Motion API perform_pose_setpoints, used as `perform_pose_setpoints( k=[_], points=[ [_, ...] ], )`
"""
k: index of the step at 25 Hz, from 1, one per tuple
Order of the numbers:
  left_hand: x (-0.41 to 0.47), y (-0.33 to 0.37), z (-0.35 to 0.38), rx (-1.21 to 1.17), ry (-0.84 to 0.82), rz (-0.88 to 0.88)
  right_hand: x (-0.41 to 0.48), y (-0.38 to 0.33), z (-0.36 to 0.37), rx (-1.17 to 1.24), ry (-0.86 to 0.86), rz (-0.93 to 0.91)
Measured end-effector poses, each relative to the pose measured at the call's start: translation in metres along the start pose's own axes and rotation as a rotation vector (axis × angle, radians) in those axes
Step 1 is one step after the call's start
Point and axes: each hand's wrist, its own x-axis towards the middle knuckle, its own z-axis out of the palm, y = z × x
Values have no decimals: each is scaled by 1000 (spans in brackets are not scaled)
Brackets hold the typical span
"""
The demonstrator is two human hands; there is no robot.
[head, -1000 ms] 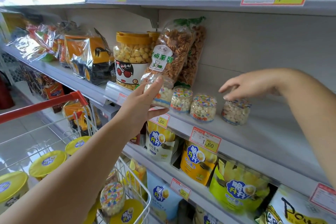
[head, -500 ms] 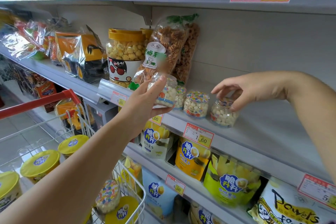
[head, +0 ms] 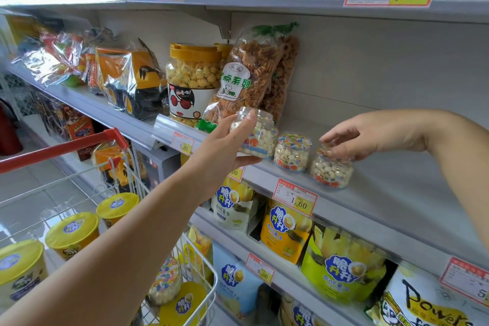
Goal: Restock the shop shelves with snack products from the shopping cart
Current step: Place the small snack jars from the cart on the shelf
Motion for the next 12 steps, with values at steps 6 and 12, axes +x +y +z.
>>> perform_pose_setpoints(
  k=[6, 12],
  points=[
    [3, 15, 23, 389, -27, 222, 5, -52, 22, 411, 189, -438],
    [39, 20, 20, 603, 28, 365, 51, -41, -2, 551, 379, -409]
  ],
)
